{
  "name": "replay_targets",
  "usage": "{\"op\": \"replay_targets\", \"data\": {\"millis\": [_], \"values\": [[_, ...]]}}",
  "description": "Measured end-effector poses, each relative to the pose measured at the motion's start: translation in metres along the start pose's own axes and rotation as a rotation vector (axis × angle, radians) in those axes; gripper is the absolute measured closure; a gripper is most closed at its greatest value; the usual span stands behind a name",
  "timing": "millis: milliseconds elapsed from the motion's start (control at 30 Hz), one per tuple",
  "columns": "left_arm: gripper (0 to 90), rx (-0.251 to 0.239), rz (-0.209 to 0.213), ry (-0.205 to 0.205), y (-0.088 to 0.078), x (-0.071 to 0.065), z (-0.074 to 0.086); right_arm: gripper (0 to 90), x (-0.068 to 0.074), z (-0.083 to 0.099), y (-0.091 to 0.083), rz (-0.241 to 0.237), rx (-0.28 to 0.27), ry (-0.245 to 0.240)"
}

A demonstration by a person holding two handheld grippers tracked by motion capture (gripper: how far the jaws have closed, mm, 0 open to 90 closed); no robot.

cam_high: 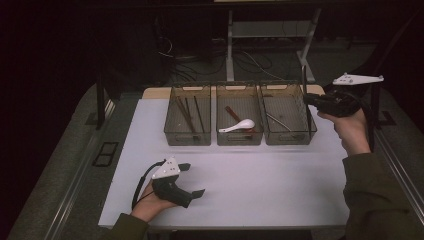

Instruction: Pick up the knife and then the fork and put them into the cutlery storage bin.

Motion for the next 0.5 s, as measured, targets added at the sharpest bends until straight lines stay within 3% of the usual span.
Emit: {"op": "replay_targets", "data": {"millis": [267,500], "values": [[0.0,0.0,0.001,0.002,0.0,0.0,0.0,79.5,-0.021,-0.011,0.01,0.049,0.003,0.0],[0.0,-0.002,0.001,0.001,0.0,0.0,0.0,79.5,-0.033,-0.005,0.03,0.076,0.021,0.005]]}}
Point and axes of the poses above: each handheld gripper's, and its own axes: y roughly forward along the jaws, z roughly out of its underside, x roughly to its left, the point moved 10 cm from there along y, roughly forward along the jaws, and after that the axes turned 13 degrees about -y, right-handed, at the moved point
